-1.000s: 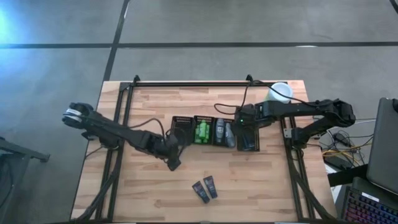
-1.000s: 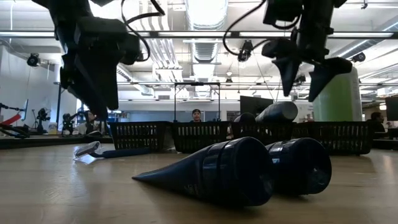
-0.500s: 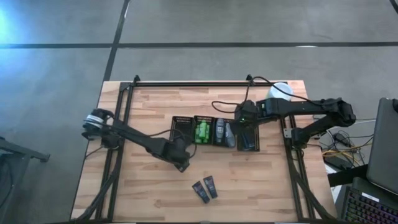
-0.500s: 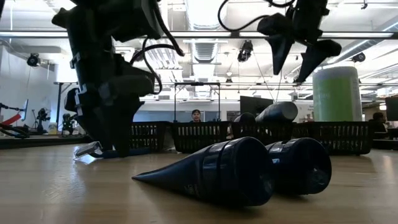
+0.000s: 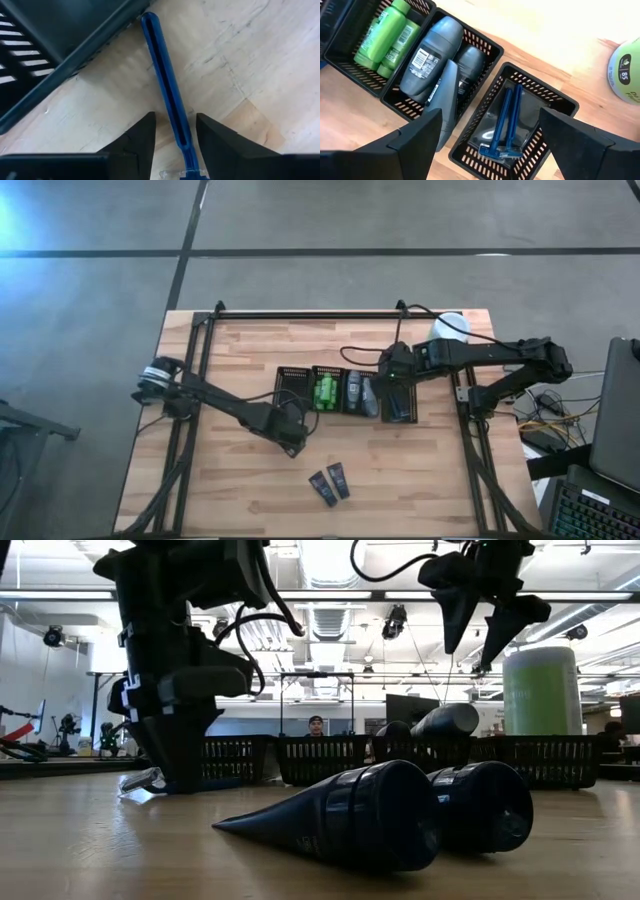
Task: Pick & Place Travel size toiletries
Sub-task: Put the razor into the right black bin
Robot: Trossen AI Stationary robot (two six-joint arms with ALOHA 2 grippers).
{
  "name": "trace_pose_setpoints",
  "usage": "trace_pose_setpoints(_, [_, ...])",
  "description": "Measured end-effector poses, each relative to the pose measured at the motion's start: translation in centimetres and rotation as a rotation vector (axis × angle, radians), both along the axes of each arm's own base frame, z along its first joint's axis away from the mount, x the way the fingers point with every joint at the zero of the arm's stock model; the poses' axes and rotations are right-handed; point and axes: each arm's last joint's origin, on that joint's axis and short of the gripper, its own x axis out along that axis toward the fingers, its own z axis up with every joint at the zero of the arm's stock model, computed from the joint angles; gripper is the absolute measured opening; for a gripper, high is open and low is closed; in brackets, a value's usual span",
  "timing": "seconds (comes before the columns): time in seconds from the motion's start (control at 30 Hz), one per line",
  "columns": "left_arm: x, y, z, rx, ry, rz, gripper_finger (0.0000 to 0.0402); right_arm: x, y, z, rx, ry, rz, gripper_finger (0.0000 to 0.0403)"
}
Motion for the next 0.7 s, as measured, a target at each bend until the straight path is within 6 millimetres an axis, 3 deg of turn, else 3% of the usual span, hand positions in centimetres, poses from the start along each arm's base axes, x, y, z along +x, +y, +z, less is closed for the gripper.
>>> trace_pose_setpoints(0.23, [-0.3, 0.0, -0.4, -0.005, 0.022, -0.041, 0.0123, 0.0, 0.0, 0.0, 0.000, 0.003, 0.000, 0.0343])
trace_pose_setpoints(0.47, [-0.5, 0.0, -0.6, 0.012, 0.038, -0.107, 0.0025, 0.1, 0.5, 0.0, 0.007, -0.005, 0.022, 0.0337])
trace_pose_setpoints(0.7, [-0.8, -0.1, 0.7, -0.010, -0.009, -0.162, 0.0023, 1.0, 1.7, 0.3, 0.076, -0.106, 0.094, 0.0312])
